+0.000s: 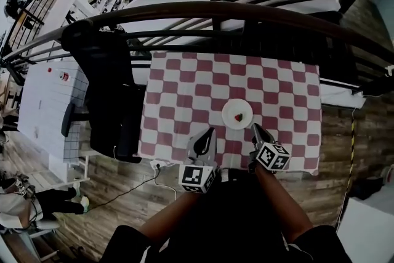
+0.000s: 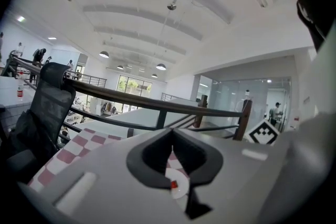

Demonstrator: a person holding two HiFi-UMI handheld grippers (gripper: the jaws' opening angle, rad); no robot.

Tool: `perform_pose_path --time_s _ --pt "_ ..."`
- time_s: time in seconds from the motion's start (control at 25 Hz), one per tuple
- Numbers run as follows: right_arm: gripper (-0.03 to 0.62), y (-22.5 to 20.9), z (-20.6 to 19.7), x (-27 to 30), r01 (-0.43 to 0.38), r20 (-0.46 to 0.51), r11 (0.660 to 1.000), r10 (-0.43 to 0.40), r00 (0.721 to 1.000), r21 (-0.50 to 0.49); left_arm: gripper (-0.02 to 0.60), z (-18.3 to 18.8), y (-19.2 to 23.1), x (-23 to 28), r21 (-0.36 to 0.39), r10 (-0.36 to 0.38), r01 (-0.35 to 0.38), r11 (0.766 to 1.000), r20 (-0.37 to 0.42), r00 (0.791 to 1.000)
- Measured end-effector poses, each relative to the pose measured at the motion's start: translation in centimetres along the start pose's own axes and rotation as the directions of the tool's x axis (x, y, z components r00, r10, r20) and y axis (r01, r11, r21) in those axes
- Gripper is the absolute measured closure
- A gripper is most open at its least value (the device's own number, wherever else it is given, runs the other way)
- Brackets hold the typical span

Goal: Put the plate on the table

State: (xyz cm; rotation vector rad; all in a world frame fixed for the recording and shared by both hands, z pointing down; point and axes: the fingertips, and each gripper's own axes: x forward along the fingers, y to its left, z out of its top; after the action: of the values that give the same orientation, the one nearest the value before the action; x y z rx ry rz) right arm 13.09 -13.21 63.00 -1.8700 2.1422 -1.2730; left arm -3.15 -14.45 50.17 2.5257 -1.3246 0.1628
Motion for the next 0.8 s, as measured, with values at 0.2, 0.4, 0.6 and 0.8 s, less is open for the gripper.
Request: perform_pose_path --time_s 0.2,0.4,0.6,0.8 --pt "0.597 4.7 0.5 -2.4 -0.029 -0.015 0.995 0.028 0.999 -0.096 0.572 0.5 -0.9 -0.5 0.003 -0.032 0.032 0.999 0.008 0.999" --pt "0.597 9.6 3.2 -5.0 -0.053 0.108 0.968 0.082 0.991 -0.245 0.572 1.2 -1.9 -0.8 0.013 -0.069 0.069 0.998 0.020 0.997" --pt "0.597 13.2 5.1 -7.4 -0.034 0.215 0.940 0.113 0.970 -0.339 0.572 2.9 -3.2 -1.5 0.036 -0.115 0.112 0.993 0.064 0.991" --pt "0.598 14.7 4.9 -9.0 0.005 0.250 0.918 0.103 0.963 -0.396 0.572 3.8 -4.4 -2.2 0.047 -0.151 0.147 0.988 0.085 0.985"
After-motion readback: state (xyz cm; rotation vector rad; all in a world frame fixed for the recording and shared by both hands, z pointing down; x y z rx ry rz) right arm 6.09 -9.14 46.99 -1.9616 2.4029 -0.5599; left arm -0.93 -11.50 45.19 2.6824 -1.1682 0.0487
